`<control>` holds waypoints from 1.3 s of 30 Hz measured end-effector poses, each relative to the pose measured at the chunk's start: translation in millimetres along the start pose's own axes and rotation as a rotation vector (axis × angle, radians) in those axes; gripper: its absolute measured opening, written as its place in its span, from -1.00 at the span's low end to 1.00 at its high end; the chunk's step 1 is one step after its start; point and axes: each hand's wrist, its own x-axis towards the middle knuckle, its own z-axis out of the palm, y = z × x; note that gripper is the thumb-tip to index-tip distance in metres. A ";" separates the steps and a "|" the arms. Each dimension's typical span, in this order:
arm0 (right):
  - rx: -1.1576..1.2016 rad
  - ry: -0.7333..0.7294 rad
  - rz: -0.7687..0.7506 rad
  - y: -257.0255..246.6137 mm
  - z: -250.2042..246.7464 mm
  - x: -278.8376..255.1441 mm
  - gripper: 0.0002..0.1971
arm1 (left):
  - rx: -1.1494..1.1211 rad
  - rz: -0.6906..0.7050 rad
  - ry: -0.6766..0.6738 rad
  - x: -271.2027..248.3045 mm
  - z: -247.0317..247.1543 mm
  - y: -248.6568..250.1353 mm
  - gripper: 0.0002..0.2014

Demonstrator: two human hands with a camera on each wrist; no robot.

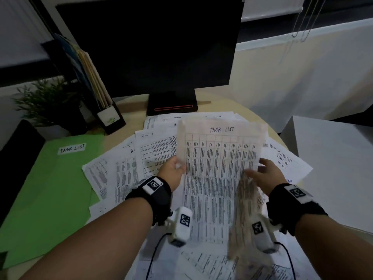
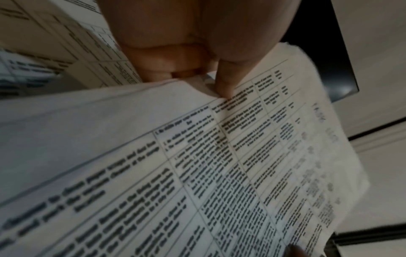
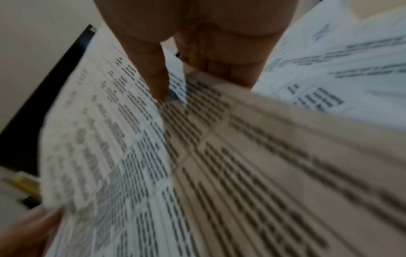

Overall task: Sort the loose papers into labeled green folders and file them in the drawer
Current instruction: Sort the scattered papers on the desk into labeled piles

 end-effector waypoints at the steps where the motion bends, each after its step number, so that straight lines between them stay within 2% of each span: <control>1: -0.038 -0.039 -0.024 -3.0 2.3 -3.0 -0.62 | -0.042 -0.018 0.017 -0.4 -1.0 0.6 -0.92; 2: -0.089 -0.066 -0.061 -7.5 6.1 -7.2 -0.78 | -0.099 -0.032 0.040 -1.7 -3.6 1.1 -0.89; 4: -0.130 -0.062 -0.111 -17.3 15.1 -15.7 -0.90 | -0.192 -0.064 0.088 -5.4 -11.2 2.9 -0.74; 6: -0.099 -0.023 -0.146 -27.1 28.0 -23.5 -0.87 | -0.247 -0.079 0.064 -8.1 -23.2 -4.0 -0.60; 8: -0.045 0.031 -0.157 -37.4 41.8 -28.0 -0.84 | -0.100 -0.065 0.006 -9.7 -35.2 -14.0 -0.55; 10: -0.033 0.038 -0.149 -48.3 58.7 -29.9 -0.86 | 0.004 -0.059 0.016 -10.3 -49.0 -25.1 -0.57; 15: -0.217 -0.145 -0.057 -73.0 109.9 -47.1 -0.57 | -0.015 -0.080 0.052 -11.1 -102.4 -46.2 -0.66; 19: -0.304 -0.275 0.035 -79.0 173.2 -80.0 -0.54 | 0.046 -0.098 0.090 -9.8 -163.2 -80.8 -0.67; 23: -0.251 -0.289 0.053 -85.7 252.9 -112.5 -0.42 | 0.084 -0.173 0.161 -18.9 -233.1 -122.8 -0.64; 28: -0.439 -0.403 0.016 -93.3 334.3 -136.8 -0.52 | 0.108 -0.290 0.275 -27.4 -304.8 -175.6 -0.60; 32: -0.509 -0.479 -0.017 -106.4 373.3 -144.2 -0.52 | 0.110 -0.283 0.352 -30.3 -334.4 -199.9 -0.39; 36: -0.532 -0.499 -0.045 -114.0 397.1 -148.4 -0.53 | 0.218 -0.308 0.264 -33.2 -346.6 -222.3 -0.33; 39: -0.571 -0.490 -0.102 -111.5 398.7 -148.1 -0.58 | 0.314 -0.362 0.240 -31.5 -354.8 -233.6 -0.38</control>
